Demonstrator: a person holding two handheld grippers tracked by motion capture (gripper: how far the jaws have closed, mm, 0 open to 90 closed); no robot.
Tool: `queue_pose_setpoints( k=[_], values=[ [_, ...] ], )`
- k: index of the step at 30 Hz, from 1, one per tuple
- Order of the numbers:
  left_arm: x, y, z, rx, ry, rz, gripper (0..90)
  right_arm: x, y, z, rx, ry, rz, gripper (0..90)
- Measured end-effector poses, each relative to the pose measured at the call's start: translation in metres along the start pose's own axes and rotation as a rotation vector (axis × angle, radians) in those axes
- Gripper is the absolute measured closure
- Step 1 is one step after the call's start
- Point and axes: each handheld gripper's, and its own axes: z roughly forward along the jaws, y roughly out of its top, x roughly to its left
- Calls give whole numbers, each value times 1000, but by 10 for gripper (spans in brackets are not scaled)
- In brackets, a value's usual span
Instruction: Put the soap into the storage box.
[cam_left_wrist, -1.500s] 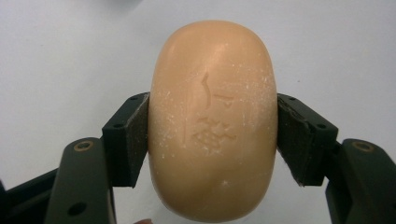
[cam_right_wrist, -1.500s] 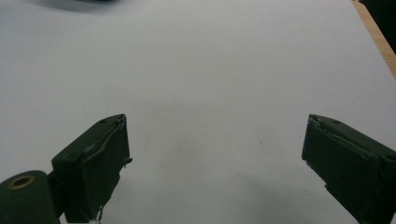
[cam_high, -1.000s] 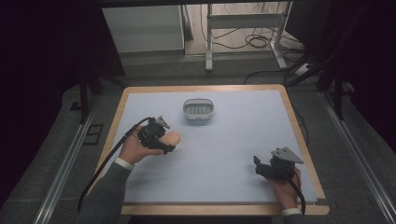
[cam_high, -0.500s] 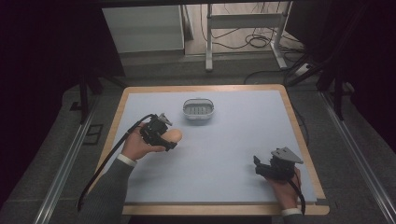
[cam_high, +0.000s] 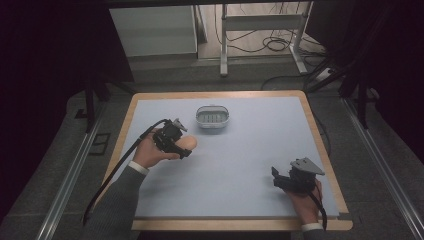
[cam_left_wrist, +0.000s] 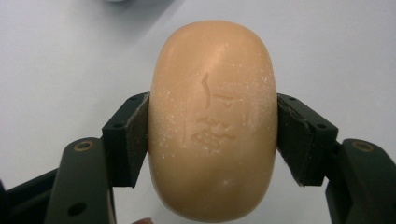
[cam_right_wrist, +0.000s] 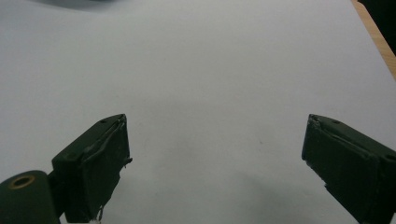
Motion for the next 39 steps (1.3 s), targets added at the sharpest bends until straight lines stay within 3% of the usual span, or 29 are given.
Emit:
queue_pose_setpoints(
  k=[39],
  values=[
    [8, 27, 2, 0, 10, 20, 326, 0, 0, 0, 3, 0, -2, 78]
  ],
)
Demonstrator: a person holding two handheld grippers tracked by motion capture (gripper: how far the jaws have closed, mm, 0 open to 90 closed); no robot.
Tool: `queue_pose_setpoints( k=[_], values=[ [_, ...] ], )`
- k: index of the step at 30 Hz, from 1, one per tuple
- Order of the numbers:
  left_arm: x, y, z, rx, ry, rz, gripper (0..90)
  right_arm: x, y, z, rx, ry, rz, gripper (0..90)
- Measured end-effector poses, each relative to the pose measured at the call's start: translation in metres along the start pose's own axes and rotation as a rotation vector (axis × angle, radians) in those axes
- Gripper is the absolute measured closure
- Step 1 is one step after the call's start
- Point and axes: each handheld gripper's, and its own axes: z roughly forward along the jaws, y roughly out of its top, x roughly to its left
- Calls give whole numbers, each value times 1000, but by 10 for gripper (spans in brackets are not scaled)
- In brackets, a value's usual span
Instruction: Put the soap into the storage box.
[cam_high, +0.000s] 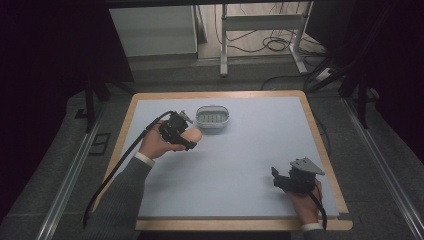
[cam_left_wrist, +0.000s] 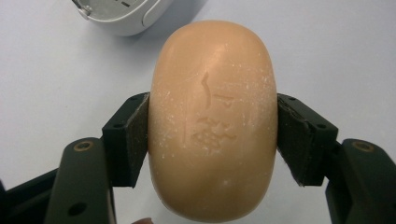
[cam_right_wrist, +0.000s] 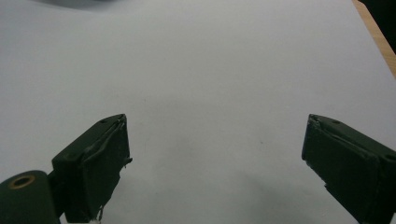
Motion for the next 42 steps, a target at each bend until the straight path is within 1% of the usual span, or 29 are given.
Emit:
queue_pose_setpoints(
  k=[5, 11, 21, 25, 32, 42],
  values=[
    [2, 3, 1, -1, -2, -4, 326, 0, 0, 0, -1, 0, 1, 78],
    [6, 8, 3, 11, 7, 2, 326, 0, 0, 0, -2, 2, 2, 78],
    [10, 17, 6, 10, 7, 3, 326, 0, 0, 0, -2, 2, 2, 78],
    [13, 22, 8, 10, 1, 0, 326, 0, 0, 0, -1, 2, 2, 78],
    [18, 30, 11, 14, 1, -3, 326, -1, 0, 0, -2, 3, 4, 78],
    [21, 37, 12, 15, 3, -2, 326, 0, 0, 0, -1, 2, 2, 78]
  ],
)
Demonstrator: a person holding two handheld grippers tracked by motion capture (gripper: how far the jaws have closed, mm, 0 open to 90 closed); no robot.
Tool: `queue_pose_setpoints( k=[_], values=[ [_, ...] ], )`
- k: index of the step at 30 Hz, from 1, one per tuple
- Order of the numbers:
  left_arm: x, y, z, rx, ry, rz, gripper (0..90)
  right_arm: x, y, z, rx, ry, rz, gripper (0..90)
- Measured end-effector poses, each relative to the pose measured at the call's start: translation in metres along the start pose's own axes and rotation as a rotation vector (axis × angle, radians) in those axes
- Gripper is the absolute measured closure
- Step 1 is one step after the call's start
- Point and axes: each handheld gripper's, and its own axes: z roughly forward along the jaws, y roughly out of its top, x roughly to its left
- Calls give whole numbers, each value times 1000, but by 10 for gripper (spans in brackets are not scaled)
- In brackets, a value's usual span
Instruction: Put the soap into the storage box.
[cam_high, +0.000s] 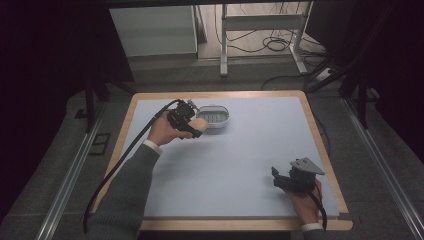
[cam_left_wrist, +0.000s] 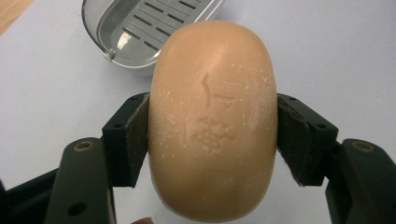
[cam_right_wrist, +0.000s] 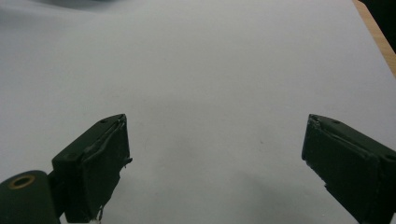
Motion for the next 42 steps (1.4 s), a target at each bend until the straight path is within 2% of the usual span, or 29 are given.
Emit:
queue_pose_setpoints(
  k=[2, 11, 16, 24, 30, 35, 42],
  values=[
    [1, 2, 0, -3, -19, 0, 326, 0, 0, 0, 0, 0, 0, 78],
    [4, 13, 2, -2, -13, 1, 326, 0, 0, 0, 2, -1, -1, 78],
    [7, 21, 4, -8, -30, 10, 326, 0, 0, 0, 2, -1, 0, 78],
    [9, 34, 12, 8, -25, 24, 326, 0, 0, 0, 1, 1, 1, 78],
    [13, 39, 15, -3, -35, 25, 326, 0, 0, 0, 2, 2, 0, 78],
    [21, 48, 27, -1, -35, 23, 326, 0, 0, 0, 2, 2, -1, 78],
    [28, 57, 36, 25, -29, 42, 326, 0, 0, 0, 1, 3, 0, 78]
  ],
)
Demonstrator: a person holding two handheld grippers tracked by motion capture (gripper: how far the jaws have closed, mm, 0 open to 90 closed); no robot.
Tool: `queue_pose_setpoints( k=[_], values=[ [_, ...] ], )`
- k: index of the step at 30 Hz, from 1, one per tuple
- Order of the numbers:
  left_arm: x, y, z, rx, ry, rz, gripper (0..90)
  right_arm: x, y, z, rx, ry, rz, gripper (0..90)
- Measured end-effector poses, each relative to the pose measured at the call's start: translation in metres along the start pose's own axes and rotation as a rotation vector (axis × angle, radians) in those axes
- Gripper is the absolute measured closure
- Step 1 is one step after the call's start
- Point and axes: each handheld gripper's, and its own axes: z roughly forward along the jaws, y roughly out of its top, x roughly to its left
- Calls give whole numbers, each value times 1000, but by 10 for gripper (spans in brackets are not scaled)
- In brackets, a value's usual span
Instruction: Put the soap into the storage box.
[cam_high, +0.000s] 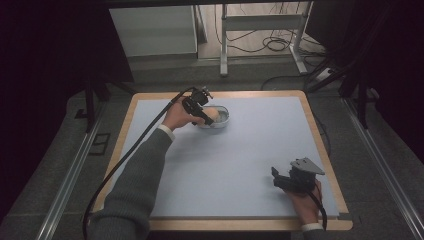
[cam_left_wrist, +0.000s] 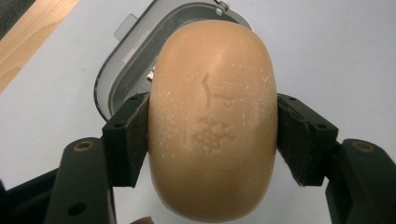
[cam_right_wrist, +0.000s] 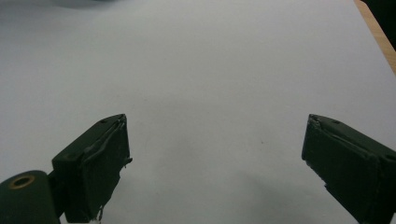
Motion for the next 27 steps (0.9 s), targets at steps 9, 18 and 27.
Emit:
queue_pose_setpoints(
  k=[9, 18, 27],
  values=[
    [6, 10, 10, -1, -19, 1, 326, 1, 0, 0, 2, -2, -4, 78],
    [13, 16, 27, 16, -26, 12, 326, 0, 0, 0, 2, -1, -1, 78],
    [13, 18, 40, 39, -41, 7, 322, 0, 0, 0, 1, -2, -3, 78]
  ],
)
